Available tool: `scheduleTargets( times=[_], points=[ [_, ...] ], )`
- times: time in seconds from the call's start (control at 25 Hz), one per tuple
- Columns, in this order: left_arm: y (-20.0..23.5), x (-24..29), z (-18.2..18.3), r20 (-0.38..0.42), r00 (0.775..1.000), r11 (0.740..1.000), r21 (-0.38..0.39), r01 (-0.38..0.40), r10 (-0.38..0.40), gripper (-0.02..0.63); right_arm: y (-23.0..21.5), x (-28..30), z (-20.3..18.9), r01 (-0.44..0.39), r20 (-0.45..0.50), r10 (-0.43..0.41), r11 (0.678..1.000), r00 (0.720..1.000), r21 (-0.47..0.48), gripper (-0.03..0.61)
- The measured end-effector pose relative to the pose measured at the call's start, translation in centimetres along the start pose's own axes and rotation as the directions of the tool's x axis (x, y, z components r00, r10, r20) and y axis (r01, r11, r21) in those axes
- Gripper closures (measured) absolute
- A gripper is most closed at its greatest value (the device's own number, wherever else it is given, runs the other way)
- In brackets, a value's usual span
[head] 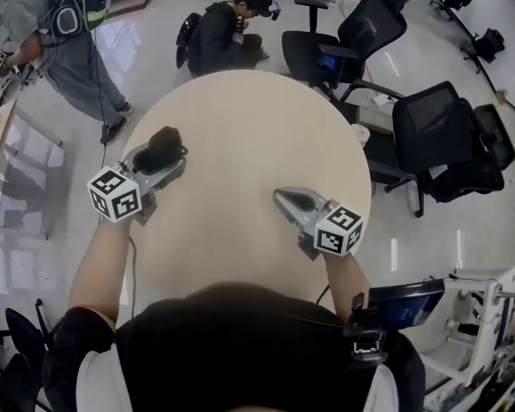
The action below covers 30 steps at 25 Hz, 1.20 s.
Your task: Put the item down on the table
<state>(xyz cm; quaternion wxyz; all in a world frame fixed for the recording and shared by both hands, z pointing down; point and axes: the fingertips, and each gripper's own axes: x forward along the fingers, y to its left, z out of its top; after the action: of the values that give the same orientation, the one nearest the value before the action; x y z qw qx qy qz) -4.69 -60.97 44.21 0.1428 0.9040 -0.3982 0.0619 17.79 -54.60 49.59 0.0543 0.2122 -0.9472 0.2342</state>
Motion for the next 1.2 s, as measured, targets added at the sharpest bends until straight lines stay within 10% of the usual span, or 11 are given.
scheduleTargets(
  times=[0.72,1.2],
  points=[
    [9.7,15.4,-2.5,-0.217,0.975,0.994,0.106,-0.026,0.049,0.313,-12.5,1.2,1.1,0.091,0.033,-0.092,0.995,0.995,0.032,0.565],
    [22.2,30.7,-4.9,-0.402,0.888,0.944,0.317,-0.091,0.221,0.313,-25.8,6.4,5.7,0.109,0.101,-0.102,0.992,0.99,-0.07,0.565]
  ],
)
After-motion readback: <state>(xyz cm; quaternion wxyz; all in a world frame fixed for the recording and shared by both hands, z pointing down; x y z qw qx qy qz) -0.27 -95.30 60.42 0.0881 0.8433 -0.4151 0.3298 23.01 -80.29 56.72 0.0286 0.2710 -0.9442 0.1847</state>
